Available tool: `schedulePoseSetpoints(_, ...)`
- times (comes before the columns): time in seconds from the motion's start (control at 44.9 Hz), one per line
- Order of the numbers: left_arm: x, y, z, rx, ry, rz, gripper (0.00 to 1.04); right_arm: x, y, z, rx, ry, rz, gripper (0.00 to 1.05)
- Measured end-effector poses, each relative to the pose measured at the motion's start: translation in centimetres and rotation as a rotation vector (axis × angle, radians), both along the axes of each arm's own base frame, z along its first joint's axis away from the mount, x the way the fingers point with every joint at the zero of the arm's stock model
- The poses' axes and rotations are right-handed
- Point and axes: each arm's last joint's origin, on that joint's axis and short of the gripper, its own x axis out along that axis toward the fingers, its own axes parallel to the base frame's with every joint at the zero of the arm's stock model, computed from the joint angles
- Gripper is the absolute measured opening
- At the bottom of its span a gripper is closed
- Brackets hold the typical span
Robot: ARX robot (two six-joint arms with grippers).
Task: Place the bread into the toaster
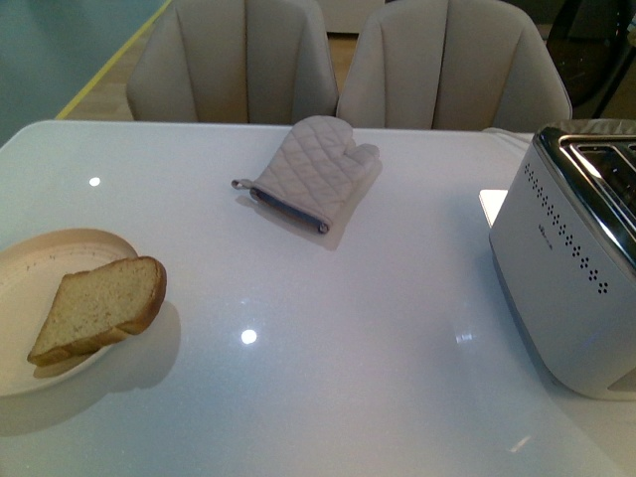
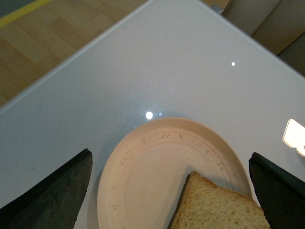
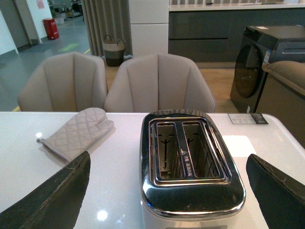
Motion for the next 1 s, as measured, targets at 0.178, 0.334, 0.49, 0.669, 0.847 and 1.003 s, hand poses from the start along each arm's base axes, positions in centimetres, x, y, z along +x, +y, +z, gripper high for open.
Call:
schedulePoseSetpoints(0.178, 2.3, 1.8, -5.7, -0.045, 0.131, 0.061, 0.98, 0.0, 0.0, 0.0, 0.000, 0.000, 0.000, 0.96)
schedulePoseSetpoints(0.334, 3.6, 2.9, -8.9, -0.053, 0.204, 0.092, 0.98, 0.0, 0.0, 0.0, 0.000, 0.000, 0.000, 0.96)
schedulePoseSetpoints(0.49, 4.8, 2.9, -10.7, -0.035, 0.258, 0.067, 0.98, 0.0, 0.0, 0.0, 0.000, 0.000, 0.000, 0.96)
schedulePoseSetpoints(0.669, 5.6, 2.2, -12.0, -0.012, 0.307, 0.022, 0.96, 0.0, 0.0, 0.0, 0.000, 0.000, 0.000, 0.96)
schedulePoseSetpoints(0.847, 6.2, 0.9, -13.7, 0.018, 0.378, -0.025, 0.63, 0.0, 0.0, 0.0, 0.000, 0.000, 0.000, 0.96)
schedulePoseSetpoints(1.003, 6.5, 0.2, -13.8, 0.038, 0.388, -0.061, 0.33, 0.0, 0.0, 0.0, 0.000, 0.000, 0.000, 0.96)
